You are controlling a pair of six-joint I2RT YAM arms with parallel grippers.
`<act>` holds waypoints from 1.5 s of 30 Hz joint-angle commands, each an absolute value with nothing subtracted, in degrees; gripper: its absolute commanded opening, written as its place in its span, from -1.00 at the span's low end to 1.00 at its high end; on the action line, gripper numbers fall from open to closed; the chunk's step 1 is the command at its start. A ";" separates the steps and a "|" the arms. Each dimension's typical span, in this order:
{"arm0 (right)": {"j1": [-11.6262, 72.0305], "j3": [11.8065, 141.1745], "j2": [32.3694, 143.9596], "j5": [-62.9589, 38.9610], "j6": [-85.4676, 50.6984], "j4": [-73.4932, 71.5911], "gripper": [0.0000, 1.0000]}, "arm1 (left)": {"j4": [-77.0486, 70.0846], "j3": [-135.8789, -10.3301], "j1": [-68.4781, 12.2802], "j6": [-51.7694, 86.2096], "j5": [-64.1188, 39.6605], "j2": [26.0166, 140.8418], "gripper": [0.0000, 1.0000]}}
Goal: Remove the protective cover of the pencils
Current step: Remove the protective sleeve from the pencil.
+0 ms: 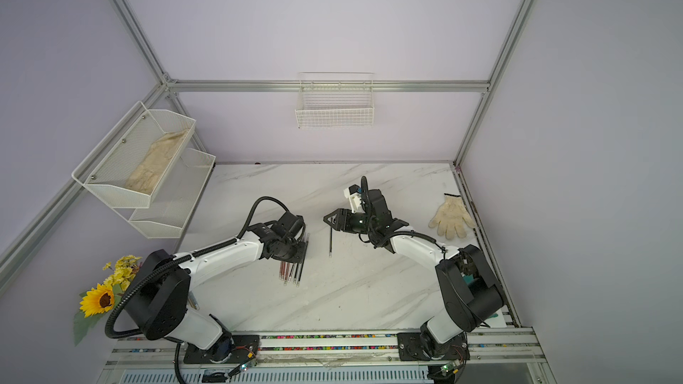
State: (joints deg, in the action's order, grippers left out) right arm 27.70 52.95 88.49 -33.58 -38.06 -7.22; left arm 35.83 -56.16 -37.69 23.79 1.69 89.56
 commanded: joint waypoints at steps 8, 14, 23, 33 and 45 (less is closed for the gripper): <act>20.21 53.17 86.10 -41.03 -35.47 -4.97 0.12 | 34.89 -65.88 -44.27 10.48 -3.70 93.58 -1.00; 19.51 53.21 85.85 -43.07 -34.54 -5.45 0.07 | 36.46 -66.98 -46.25 7.62 -2.63 94.30 -1.00; 18.71 51.63 87.45 -40.12 -35.94 -1.86 0.05 | 37.53 -67.31 -46.63 7.63 -0.22 93.12 -1.00; 19.14 43.31 86.92 -43.85 -39.69 -8.06 -0.03 | 38.30 -69.99 -46.67 7.64 0.42 92.91 -1.00; 21.53 37.00 86.30 -47.75 -49.44 -24.40 -0.18 | 37.00 -71.94 -46.67 9.11 -3.76 93.08 -1.00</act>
State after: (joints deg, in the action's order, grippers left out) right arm 21.30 37.30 87.94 -46.83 -46.37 -18.28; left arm 38.17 -66.98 -46.59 9.41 -2.02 93.97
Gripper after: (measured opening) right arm 0.415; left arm 0.068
